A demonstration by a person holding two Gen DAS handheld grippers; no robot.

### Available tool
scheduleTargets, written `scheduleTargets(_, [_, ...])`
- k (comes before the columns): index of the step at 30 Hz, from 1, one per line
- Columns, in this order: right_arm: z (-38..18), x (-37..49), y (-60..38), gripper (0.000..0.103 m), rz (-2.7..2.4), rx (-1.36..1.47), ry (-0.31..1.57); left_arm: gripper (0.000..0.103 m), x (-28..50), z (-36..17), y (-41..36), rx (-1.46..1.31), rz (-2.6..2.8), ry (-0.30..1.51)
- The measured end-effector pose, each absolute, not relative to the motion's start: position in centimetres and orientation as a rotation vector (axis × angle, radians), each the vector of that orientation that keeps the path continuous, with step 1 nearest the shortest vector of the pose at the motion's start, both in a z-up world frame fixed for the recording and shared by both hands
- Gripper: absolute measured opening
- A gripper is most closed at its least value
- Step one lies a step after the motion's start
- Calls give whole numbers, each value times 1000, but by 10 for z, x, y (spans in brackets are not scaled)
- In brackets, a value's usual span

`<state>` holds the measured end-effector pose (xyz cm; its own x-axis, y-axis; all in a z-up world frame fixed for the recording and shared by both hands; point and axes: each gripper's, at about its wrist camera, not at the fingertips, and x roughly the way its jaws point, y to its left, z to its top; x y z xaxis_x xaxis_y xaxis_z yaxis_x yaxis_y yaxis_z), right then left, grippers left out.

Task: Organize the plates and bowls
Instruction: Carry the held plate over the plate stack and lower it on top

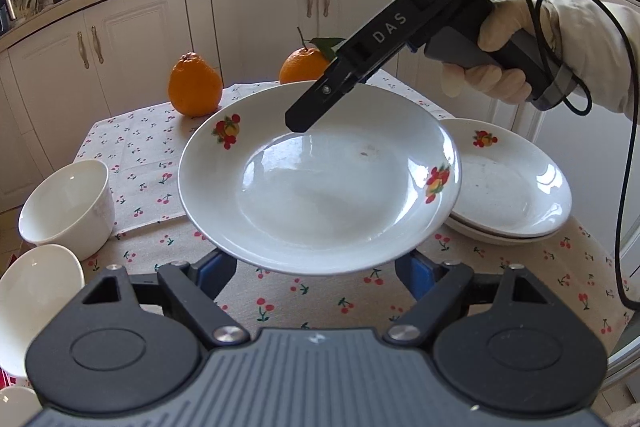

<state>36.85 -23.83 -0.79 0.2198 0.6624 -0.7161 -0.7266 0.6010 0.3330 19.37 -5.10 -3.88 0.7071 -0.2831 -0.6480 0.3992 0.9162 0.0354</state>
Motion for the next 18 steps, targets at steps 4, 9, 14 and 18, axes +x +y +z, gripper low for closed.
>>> scheduleTargets(4, [-3,355,-257,75,925,-64,931,86,188,-33,-61,200,-419,677])
scheduleTargets(9, [-1,337,-281,75,890,-42,920,86,181,-31,-75,225,-460,677])
scheduleTargets(14, [-4,322,-302,75,850,-29,918,86,176,-32,-89,236,-503,686])
scheduleTargets(18, [-6,311,-322,75,819,-3,912,86,174,-34,-103,259,-539,692])
